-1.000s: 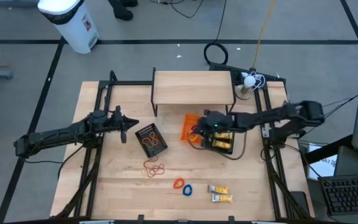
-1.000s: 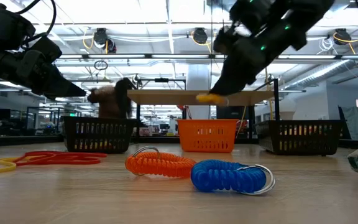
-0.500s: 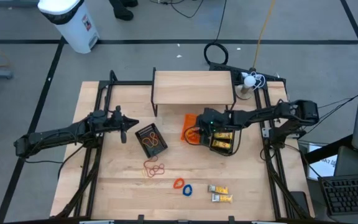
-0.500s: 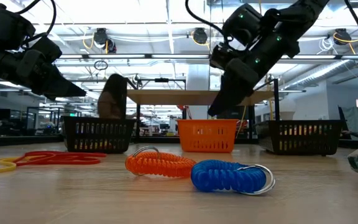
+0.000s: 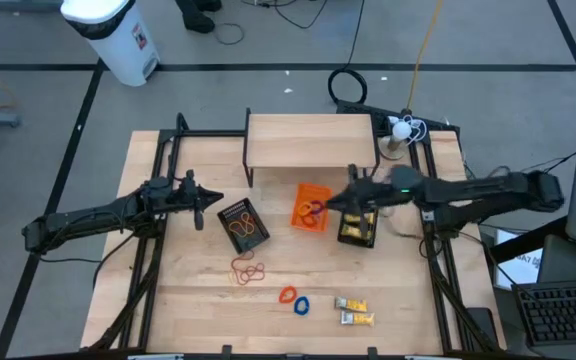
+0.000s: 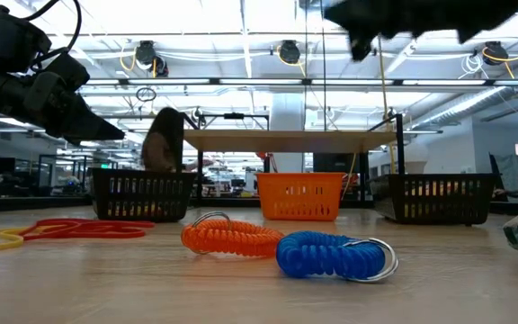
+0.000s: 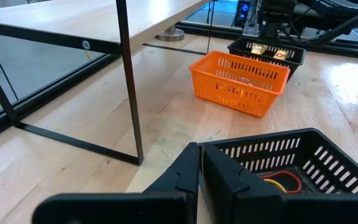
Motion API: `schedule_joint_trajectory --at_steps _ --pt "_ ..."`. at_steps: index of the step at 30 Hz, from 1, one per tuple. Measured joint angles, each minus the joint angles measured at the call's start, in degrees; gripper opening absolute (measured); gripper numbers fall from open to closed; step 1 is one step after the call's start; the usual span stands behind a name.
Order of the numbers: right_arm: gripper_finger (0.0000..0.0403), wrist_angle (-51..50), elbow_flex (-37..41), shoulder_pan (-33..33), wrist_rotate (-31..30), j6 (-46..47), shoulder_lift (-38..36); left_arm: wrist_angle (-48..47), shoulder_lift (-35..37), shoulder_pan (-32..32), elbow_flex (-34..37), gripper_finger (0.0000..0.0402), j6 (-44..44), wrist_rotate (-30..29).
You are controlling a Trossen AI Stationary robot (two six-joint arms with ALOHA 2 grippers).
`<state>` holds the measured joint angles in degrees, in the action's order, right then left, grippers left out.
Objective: Pick & Place Office Desk Supplies
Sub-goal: Put the crayon box into the right black bin
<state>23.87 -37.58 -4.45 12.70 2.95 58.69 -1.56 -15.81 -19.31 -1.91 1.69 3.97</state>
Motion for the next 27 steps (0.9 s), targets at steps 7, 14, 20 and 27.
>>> schedule_joint_trajectory --at_steps 7,14,20,27 --pt "0.0003 0.6 11.4 -2.2 0.6 3.2 -18.2 0.0 0.0 0.0 0.0 0.0019 0.2 0.0" --pt "0.0001 -0.8 21.6 -5.6 0.9 4.7 -32.7 0.0 0.0 0.0 0.0 0.0019 0.1 0.0" --pt "0.0001 -0.6 26.7 -7.4 2.3 6.8 -41.0 0.0 0.0 0.0 0.0 0.0019 0.1 0.0" --pt "0.0000 -1.6 27.7 -9.5 5.3 8.5 -46.8 0.0 0.0 0.0 0.0 0.0019 1.1 0.0"
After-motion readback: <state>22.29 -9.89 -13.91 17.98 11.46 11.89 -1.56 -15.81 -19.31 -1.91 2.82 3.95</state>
